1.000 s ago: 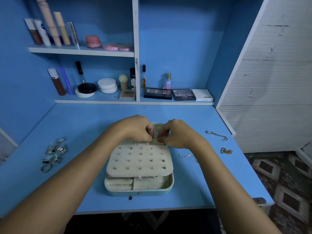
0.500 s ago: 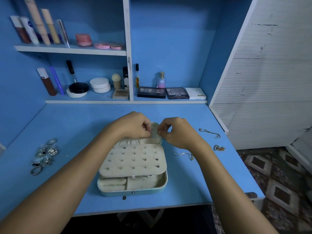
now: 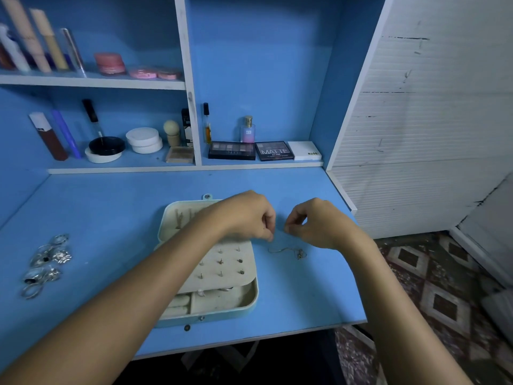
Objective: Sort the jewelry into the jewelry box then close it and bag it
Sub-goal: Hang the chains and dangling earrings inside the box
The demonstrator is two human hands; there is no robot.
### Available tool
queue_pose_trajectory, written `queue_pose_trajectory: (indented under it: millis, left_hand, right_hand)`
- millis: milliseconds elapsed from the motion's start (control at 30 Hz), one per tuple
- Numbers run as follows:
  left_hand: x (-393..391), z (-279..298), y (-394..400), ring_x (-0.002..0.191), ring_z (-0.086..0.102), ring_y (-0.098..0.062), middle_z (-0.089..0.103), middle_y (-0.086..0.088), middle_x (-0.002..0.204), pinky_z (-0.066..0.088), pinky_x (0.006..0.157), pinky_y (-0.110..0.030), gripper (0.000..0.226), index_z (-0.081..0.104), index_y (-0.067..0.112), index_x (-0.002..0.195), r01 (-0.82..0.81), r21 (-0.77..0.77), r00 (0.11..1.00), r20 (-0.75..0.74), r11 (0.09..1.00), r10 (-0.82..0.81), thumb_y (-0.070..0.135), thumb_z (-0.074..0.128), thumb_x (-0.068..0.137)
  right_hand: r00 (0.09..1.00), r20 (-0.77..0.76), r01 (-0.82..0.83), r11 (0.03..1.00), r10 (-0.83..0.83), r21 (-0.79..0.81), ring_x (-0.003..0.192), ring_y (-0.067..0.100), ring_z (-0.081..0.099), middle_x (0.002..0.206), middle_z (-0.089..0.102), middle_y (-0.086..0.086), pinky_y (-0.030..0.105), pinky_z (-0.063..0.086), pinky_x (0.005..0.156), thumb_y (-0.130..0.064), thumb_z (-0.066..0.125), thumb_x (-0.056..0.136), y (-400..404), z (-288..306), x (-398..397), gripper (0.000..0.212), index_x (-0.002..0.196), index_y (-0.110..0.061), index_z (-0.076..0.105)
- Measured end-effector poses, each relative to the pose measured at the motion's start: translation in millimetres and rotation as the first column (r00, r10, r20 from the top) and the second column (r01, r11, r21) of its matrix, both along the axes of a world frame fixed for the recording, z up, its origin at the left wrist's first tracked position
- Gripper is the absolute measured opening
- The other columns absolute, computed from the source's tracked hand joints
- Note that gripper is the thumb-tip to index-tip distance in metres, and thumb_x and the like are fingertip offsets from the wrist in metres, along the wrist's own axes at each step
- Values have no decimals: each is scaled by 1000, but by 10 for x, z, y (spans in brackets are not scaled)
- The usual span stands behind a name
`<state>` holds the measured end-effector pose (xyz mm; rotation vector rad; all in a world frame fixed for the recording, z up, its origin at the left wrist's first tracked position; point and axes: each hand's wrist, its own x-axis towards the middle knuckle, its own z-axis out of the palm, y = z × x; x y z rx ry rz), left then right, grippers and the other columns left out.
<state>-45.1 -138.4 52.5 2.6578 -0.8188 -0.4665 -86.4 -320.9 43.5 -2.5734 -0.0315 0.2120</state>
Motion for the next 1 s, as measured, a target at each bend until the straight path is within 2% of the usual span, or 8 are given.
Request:
queue_pose_trajectory:
  millis: [67,200,333,500,600,767,933,1000]
  left_hand:
    - [-16,-20,-57,86,63,-8,66,16,83,49,70,-25,8,71,30,81,21,60,1000,-12,998,-20,34,78,81]
    - [-33,-66,-106,82,66,-11,67,15,80,57,77,-33,15,73,28,81,18,119,1000,-22,993,-15,39,81,76]
    - [-44,-77,-128,83,66,-13,68,12,83,58,80,-37,16,74,28,82,9,144,1000,-19,990,-7,40,82,75]
    - [-53,-64,-143,84,66,-14,68,10,85,58,80,-35,13,75,26,83,7,149,999,-38,989,-1,35,81,78]
    - [-55,-61,-163,85,65,-14,68,9,90,56,77,-31,11,75,25,86,12,160,999,-51,987,-4,33,79,80]
    - [-62,-63,-196,90,65,-14,69,7,97,52,76,-28,10,74,25,93,35,201,997,-73,979,-20,31,75,85]
    - [-89,-34,-221,96,64,-15,69,7,101,53,81,-29,14,74,24,101,56,253,996,-78,966,-38,31,69,89]
    - [-101,-23,-223,98,64,-16,70,6,104,54,83,-30,14,73,24,101,66,272,996,-79,960,-46,31,67,90]
  right_hand:
    - [999,-53,-9,999,7,-35,83,12,67,89,71,-10,22,52,65,-30,73,86,-17,-19,-31,4,83,-28,73]
    - [990,-134,-40,997,30,-69,77,9,66,88,72,-11,18,49,59,-32,76,84,-1,-48,-76,6,88,-27,75]
    - [984,-173,-51,997,39,-65,77,11,66,81,71,-11,28,55,68,-31,77,83,8,-49,-82,5,81,-29,73]
    - [983,-182,-46,997,35,-59,79,13,69,81,72,-9,23,52,62,-29,78,83,9,-100,-77,8,78,-30,71]
    - [982,-186,-36,998,25,-53,81,14,70,82,72,-9,26,57,69,-29,77,83,7,-112,-68,6,79,-30,72]
    - [982,-185,-39,998,28,-57,80,12,70,83,73,-8,26,57,70,-30,75,84,12,-120,-73,5,80,-30,72]
    - [985,-173,-37,997,26,-63,80,10,68,83,72,-10,26,57,71,-30,74,84,14,-131,-76,5,79,-30,71]
    - [985,-167,-42,997,31,-59,78,10,68,82,71,-10,24,56,67,-29,73,84,11,-134,-84,4,80,-30,71]
